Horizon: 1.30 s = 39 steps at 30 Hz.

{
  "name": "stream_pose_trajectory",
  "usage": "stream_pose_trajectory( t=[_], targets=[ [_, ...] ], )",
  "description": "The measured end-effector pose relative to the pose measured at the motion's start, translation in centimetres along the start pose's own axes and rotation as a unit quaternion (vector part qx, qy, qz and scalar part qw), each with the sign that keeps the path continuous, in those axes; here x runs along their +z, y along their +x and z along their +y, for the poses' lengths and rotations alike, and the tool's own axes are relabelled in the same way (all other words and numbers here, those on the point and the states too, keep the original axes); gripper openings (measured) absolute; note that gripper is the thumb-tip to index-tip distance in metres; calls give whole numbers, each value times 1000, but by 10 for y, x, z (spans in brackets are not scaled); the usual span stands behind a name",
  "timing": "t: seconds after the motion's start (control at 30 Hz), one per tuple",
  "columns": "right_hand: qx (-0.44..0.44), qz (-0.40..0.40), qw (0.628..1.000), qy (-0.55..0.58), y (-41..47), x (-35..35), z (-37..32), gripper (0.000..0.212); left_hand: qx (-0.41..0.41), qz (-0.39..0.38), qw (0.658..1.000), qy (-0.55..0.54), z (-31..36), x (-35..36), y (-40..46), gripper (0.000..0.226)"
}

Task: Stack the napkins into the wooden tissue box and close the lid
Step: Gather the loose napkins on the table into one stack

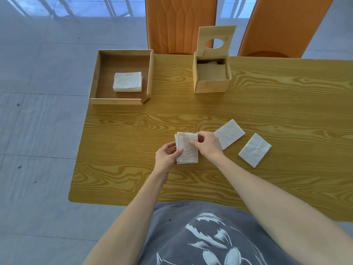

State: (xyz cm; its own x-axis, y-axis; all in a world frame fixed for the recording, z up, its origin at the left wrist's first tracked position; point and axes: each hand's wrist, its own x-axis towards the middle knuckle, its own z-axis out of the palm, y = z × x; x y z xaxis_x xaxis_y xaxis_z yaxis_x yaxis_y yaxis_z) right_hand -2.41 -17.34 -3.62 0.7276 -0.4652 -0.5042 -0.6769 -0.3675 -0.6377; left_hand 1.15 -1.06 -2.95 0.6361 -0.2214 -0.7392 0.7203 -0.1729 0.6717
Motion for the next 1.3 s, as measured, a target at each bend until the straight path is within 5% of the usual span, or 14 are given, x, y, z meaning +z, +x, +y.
stream_pose_trajectory(
  t=[0.2, 0.4, 0.63, 0.97, 1.3],
  targets=[
    [-24, 99, 992, -77, -2, -22, 12, 35, 14, 5, 1000, 8, 3, 15, 3, 33],
    [51, 201, 973, -97, 5, -64, 34, 26, 16, 15, 1000, 13, 4, 22, 8, 34],
    [112, 193, 962, -159, 9, -81, 44, 43, 16, 18, 1000, 12, 1, 31, 7, 33],
    [131, 172, 957, -192, 13, -88, 52, 39, 16, 31, 999, 13, -4, 36, 7, 31],
    [-17, 153, 974, 166, 3, -95, 42, 13, -15, 44, 999, -8, -4, 38, 12, 24]
  ],
)
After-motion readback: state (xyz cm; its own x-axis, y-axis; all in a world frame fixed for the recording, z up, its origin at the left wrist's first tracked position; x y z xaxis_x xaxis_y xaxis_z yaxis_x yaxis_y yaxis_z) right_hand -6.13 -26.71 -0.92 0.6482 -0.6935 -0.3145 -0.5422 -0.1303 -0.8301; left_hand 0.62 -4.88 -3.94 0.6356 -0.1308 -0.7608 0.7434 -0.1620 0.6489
